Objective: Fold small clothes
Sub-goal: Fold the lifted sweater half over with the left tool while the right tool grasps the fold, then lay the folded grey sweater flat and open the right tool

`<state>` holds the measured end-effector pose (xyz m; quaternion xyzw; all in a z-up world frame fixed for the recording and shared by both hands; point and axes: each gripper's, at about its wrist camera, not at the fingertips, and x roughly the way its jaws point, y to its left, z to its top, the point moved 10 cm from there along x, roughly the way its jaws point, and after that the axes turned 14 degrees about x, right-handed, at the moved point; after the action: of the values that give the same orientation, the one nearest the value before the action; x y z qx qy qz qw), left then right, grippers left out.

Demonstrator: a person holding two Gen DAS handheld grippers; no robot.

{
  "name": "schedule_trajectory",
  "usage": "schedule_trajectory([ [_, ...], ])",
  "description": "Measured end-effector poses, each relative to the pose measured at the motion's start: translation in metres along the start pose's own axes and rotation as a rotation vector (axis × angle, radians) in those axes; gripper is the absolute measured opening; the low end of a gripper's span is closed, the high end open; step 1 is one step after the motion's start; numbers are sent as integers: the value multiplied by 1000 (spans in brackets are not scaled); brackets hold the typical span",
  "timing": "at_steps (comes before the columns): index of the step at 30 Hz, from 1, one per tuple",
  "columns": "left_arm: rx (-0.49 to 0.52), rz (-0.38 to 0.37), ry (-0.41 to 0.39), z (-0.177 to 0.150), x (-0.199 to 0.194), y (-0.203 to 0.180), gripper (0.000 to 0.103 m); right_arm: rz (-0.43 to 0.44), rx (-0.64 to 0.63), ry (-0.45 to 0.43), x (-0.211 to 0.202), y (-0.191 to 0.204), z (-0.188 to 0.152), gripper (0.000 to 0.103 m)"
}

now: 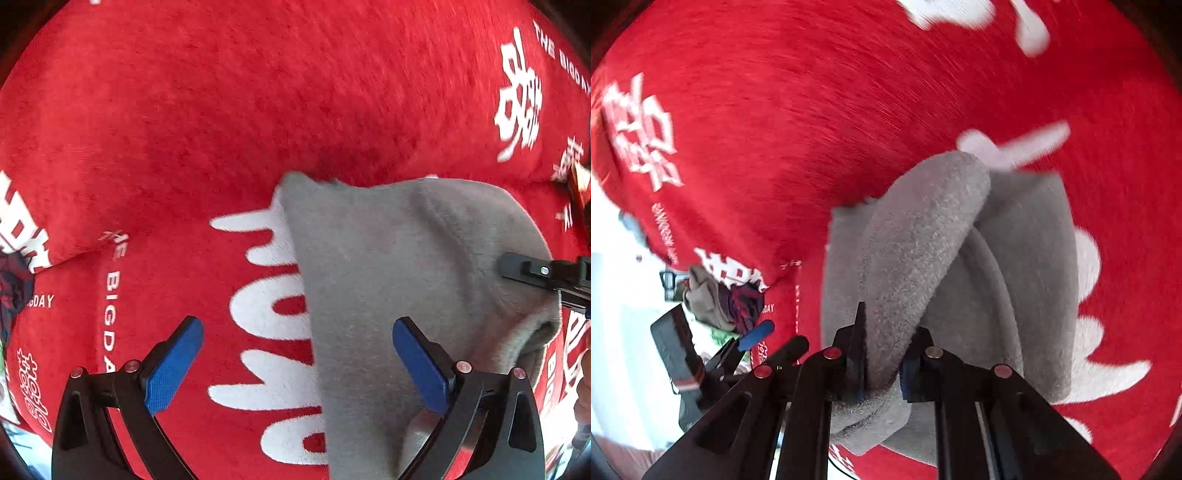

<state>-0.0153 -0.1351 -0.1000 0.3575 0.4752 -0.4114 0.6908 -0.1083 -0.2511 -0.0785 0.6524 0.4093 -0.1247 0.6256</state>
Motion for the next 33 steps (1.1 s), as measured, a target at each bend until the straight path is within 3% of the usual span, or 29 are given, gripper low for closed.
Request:
schedule_trajectory([
  [5, -16, 29, 25, -3, -3, 15, 102, -73, 55, -11, -5, -34, 12, 14],
  [7, -11, 29, 55, -9, 5, 17, 102, -187, 96, 39, 8, -69, 9, 16],
  [8, -6, 26, 78, -13, 11, 18, 102, -235, 113, 44, 9, -84, 6, 21],
  [9, -3, 25, 92, -17, 16, 19, 102, -248, 127, 33, 7, -89, 5, 27],
  [11, -1, 23, 108, -22, 22, 22, 102, -247, 165, -23, -6, -93, 5, 27],
  [15, 9, 10, 140, -25, 27, 19, 102, -361, 188, -124, -37, -100, 2, 31],
  [17, 19, -7, 133, -20, 22, 15, 102, -341, 177, -145, -50, -90, -2, 31],
  [20, 29, -36, 120, -14, 15, 5, 102, -229, 107, -132, -67, -63, -13, 31],
  [24, 87, -49, 162, -28, 20, -21, 102, -145, -89, -9, -55, -19, -61, 31],
  [26, 121, -35, 175, -39, 25, -31, 103, -226, -163, 57, -38, -24, -82, 31],
  [29, 131, -33, 204, -58, 33, -37, 103, -484, -199, 69, -29, -79, -94, 27],
  [31, 122, -37, 232, -70, 37, -38, 103, -460, -86, 43, -42, -102, -96, 31],
  [33, 112, -49, 237, -77, 36, -38, 103, -423, 9, -4, -65, -117, -95, 46],
])
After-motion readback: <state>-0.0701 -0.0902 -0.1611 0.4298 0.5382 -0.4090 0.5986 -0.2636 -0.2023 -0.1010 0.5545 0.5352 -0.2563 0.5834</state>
